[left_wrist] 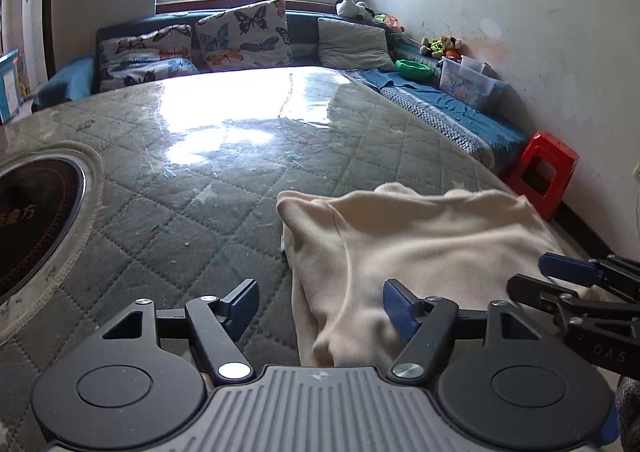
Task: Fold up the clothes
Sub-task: 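Open both tools and release the folded sweatshirt onto the table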
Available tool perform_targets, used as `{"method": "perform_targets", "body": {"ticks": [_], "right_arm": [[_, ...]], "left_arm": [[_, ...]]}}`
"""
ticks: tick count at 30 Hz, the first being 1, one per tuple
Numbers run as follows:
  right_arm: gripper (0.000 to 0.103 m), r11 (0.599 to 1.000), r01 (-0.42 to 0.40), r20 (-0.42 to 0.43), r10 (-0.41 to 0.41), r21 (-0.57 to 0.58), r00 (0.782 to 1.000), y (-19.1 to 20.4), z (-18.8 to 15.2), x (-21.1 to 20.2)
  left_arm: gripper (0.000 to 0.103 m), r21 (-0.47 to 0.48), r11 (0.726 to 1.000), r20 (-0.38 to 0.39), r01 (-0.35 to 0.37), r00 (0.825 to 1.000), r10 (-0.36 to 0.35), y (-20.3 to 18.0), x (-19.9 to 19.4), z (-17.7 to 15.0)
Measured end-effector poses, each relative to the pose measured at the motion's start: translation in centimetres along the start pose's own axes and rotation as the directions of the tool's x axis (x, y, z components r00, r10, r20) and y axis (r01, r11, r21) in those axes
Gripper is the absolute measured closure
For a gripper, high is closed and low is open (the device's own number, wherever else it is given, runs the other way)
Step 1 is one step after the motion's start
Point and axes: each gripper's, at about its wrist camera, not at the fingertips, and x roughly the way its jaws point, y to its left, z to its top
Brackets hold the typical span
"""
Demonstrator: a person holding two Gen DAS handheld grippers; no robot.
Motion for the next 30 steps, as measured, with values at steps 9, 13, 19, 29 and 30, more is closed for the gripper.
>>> {"method": "perform_targets", "body": {"ticks": [9, 13, 19, 29, 30], "right_arm": [[0.046, 0.999, 0.012, 0.015, -0.011, -0.043, 1.000, 1.4, -0.4, -0.8], [0.043, 0.999, 0.019, 0.000, -0.019, -0.042, 1.000, 1.8, -0.8, -0.3], [0.022, 0.999, 0.028, 0.005, -0.028, -0.017, 1.000, 2.0, -1.2, -1.5], [0.010, 0.998, 0.046, -0.003, -0.046, 0.044, 0.999, 3.0, -2.3, -3.9], [0.007, 0.998, 0.045, -0.003, -0.044, 0.052, 0.999, 3.1, -2.4, -4.2]], "left_arm": [[0.020, 0.029, 0.999, 0.010, -0.033, 0.999, 0.033, -0.6, -0.4, -1.0], [0.015, 0.019, 0.999, 0.010, -0.042, 0.999, 0.042, -0.5, -0.7, -1.2], [0.003, 0.037, 0.998, 0.011, -0.044, 0.999, 0.044, -0.8, -1.8, -1.8], [0.000, 0.073, 0.995, 0.019, -0.070, 0.997, 0.069, -1.7, -4.3, -4.0], [0.000, 0.070, 0.995, 0.020, -0.071, 0.997, 0.070, -1.7, -4.5, -4.2]]}}
